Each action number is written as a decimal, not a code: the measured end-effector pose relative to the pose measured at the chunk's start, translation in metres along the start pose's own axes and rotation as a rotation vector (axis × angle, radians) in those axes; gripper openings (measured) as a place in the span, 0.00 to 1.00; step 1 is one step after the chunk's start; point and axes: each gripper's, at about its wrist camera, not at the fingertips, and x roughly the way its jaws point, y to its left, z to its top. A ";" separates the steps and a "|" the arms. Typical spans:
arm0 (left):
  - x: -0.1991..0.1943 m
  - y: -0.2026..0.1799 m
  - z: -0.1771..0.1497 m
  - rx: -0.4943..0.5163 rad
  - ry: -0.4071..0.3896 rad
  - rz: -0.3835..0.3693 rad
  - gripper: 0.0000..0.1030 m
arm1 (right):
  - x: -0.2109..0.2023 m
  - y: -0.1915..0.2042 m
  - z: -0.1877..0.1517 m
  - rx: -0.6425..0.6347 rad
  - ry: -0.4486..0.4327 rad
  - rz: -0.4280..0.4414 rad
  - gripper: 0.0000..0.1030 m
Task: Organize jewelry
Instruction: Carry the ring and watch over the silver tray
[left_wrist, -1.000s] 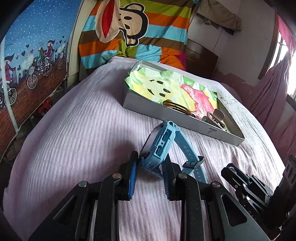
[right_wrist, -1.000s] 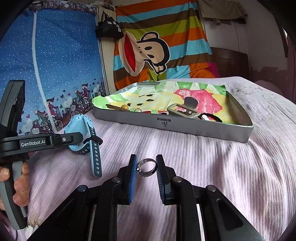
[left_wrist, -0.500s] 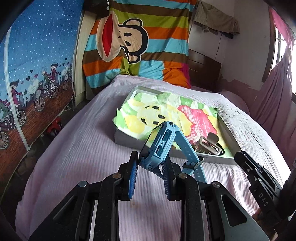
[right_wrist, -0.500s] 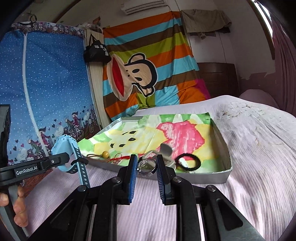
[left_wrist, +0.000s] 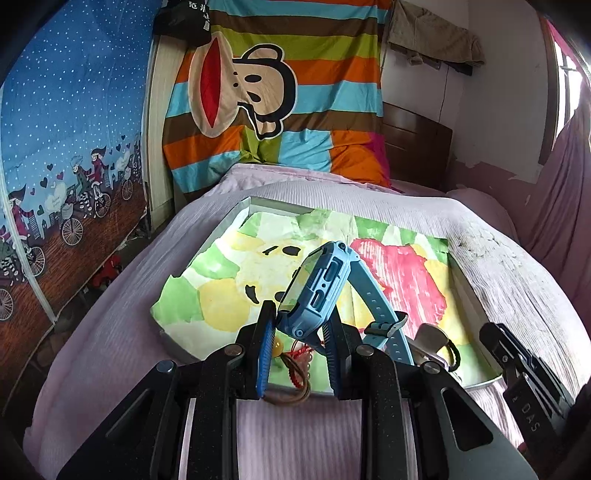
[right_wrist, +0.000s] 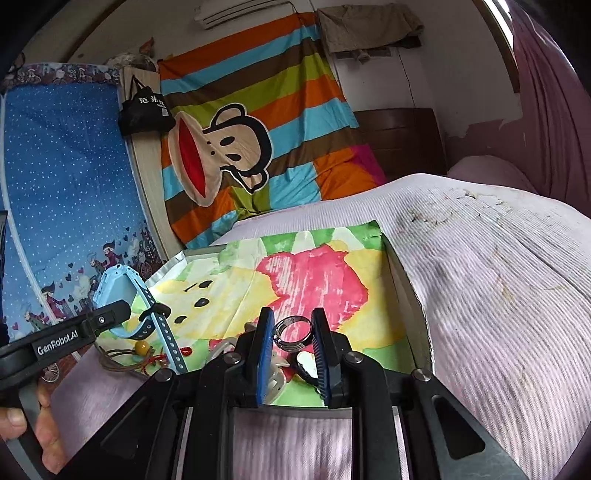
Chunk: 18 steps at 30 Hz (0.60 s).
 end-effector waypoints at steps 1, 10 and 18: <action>0.006 -0.001 0.001 -0.013 0.006 0.003 0.21 | 0.003 0.000 -0.001 -0.006 0.004 -0.006 0.19; 0.040 -0.008 0.006 0.020 0.058 0.006 0.21 | 0.026 -0.009 -0.004 -0.019 0.024 -0.017 0.19; 0.065 -0.003 -0.001 -0.003 0.110 0.014 0.19 | 0.039 -0.014 -0.012 -0.004 0.062 -0.007 0.19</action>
